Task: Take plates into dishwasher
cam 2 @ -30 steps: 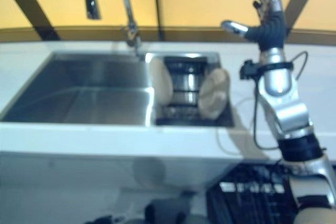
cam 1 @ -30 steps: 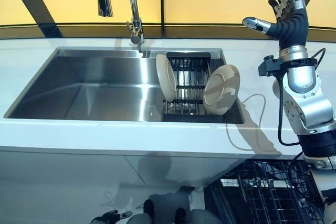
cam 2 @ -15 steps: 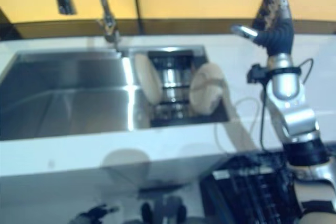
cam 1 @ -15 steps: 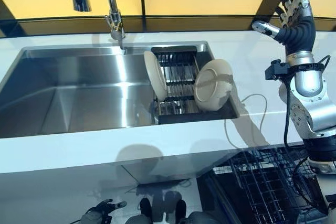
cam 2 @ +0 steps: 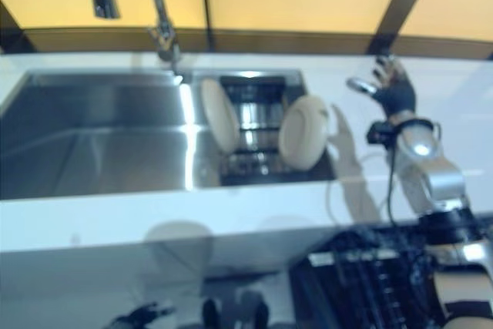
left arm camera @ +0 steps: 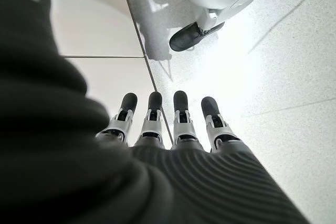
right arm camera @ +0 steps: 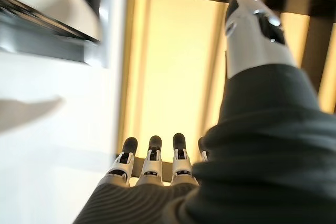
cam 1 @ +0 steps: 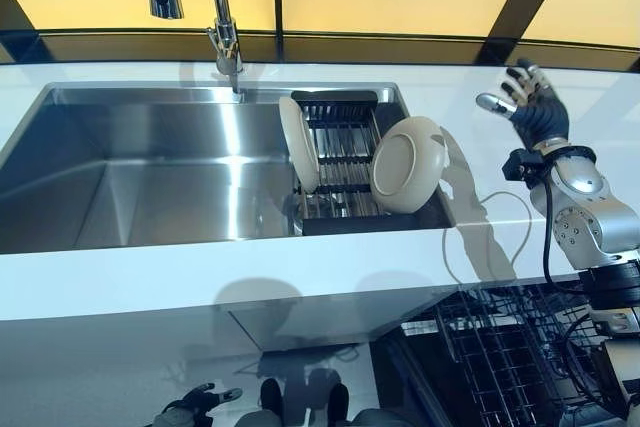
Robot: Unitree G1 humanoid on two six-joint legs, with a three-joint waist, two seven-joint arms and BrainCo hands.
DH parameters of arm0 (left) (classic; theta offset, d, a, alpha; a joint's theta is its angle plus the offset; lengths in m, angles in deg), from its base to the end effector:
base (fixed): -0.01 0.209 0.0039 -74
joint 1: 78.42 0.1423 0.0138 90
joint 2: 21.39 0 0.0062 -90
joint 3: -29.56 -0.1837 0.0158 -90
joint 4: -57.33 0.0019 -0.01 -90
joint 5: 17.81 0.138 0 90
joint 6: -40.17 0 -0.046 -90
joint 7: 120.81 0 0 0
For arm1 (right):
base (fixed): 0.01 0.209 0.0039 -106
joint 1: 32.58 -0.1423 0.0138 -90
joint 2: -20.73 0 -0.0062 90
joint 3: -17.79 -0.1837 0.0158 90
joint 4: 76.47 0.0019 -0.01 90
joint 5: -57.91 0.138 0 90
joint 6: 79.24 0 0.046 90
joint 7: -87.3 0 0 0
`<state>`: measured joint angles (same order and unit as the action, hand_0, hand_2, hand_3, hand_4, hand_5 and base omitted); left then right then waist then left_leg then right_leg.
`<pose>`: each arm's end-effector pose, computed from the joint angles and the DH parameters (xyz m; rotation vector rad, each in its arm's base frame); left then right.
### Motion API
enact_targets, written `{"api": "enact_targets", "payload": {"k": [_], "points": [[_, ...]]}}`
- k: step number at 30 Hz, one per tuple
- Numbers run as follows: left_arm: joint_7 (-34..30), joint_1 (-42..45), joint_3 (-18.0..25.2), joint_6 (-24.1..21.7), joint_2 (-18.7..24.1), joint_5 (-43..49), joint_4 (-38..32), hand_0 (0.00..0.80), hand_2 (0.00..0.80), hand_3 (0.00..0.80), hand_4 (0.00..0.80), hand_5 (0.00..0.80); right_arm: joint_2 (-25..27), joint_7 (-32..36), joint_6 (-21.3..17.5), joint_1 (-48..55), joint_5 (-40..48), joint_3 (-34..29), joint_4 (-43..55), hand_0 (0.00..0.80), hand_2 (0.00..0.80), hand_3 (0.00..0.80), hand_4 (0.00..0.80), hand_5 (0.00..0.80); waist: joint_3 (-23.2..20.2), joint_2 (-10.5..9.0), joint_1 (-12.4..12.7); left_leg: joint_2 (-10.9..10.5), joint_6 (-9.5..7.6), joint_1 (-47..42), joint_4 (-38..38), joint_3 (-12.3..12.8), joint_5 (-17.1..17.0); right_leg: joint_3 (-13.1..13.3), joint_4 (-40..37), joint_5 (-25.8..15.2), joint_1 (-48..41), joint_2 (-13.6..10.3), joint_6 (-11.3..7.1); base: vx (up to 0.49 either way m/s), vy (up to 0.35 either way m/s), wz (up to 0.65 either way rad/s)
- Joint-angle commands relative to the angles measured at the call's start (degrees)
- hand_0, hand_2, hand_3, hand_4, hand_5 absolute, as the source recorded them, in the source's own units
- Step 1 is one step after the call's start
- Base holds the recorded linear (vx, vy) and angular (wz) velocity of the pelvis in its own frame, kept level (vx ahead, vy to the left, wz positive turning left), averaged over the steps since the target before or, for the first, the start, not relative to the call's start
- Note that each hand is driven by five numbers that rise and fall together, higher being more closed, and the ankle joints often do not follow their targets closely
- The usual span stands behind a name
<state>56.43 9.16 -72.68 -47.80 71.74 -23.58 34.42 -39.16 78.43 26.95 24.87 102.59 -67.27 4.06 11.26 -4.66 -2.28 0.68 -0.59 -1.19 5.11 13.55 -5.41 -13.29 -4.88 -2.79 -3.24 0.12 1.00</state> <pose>0.0949 0.2489 -0.1023 0.3060 1.1852 0.0279 0.2853 -0.2580 0.1937 -0.0344 -0.0918 -0.0691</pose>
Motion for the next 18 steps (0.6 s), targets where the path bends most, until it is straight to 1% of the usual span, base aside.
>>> {"api": "enact_targets", "payload": {"k": [1,4,8,11,18], "points": [[-0.1,-2.5,0.3,-0.4,1.8,0.3,2.0,0.0,0.0,0.0,0.0,0.0,3.1,2.7,1.0,0.1,1.6,-2.4,-0.1,0.0,0.0,0.0,0.0,0.0,0.9,-0.96,0.3,-1.9,-1.42,0.6,-0.1,0.1,8.1,-0.5,3.1,6.9,0.0,-0.1,-3.38,0.003,0.049,-0.01],[0.1,-2.7,0.3,-0.5,2.0,0.2,1.9,0.0,0.0,0.0,0.0,0.0,2.7,2.8,2.6,1.5,3.9,-2.1,0.5,0.0,0.0,0.0,0.0,0.0,1.2,-1.09,0.0,-1.9,-1.67,0.5,-0.1,0.4,8.3,-0.2,3.4,6.8,0.5,0.0,-3.67,0.007,0.059,-0.04],[0.2,-3.1,0.0,-0.4,2.4,0.2,1.9,0.0,0.0,0.0,0.0,0.0,1.6,2.5,3.5,2.9,6.9,-2.1,1.2,0.0,0.0,0.0,0.0,0.0,1.6,-1.28,-0.4,-1.9,-2.1,0.1,-0.1,0.8,8.6,0.4,4.3,6.7,1.0,-0.1,-4.06,0.02,0.055,-0.03],[0.5,-3.6,-0.1,-0.1,2.8,0.1,1.8,0.0,0.0,0.0,0.0,0.0,0.7,2.5,4.4,3.9,7.7,-2.1,2.7,0.0,0.0,0.0,0.0,0.0,1.8,-1.53,-0.7,-1.8,-2.39,0.2,-0.1,1.1,8.8,0.8,4.9,6.7,1.6,-0.1,-4.43,0.006,0.055,-0.04],[0.6,-4.6,-0.3,0.4,3.4,-0.4,2.0,0.0,0.0,0.0,0.0,0.0,-0.9,1.8,5.6,6.0,8.3,-1.7,6.9,0.0,0.0,0.0,0.0,0.0,2.1,-1.43,-1.5,-1.7,-2.96,0.3,-0.1,1.6,9.1,2.1,6.4,6.6,3.1,-0.2,-5.16,-0.001,0.053,-0.11]]}}
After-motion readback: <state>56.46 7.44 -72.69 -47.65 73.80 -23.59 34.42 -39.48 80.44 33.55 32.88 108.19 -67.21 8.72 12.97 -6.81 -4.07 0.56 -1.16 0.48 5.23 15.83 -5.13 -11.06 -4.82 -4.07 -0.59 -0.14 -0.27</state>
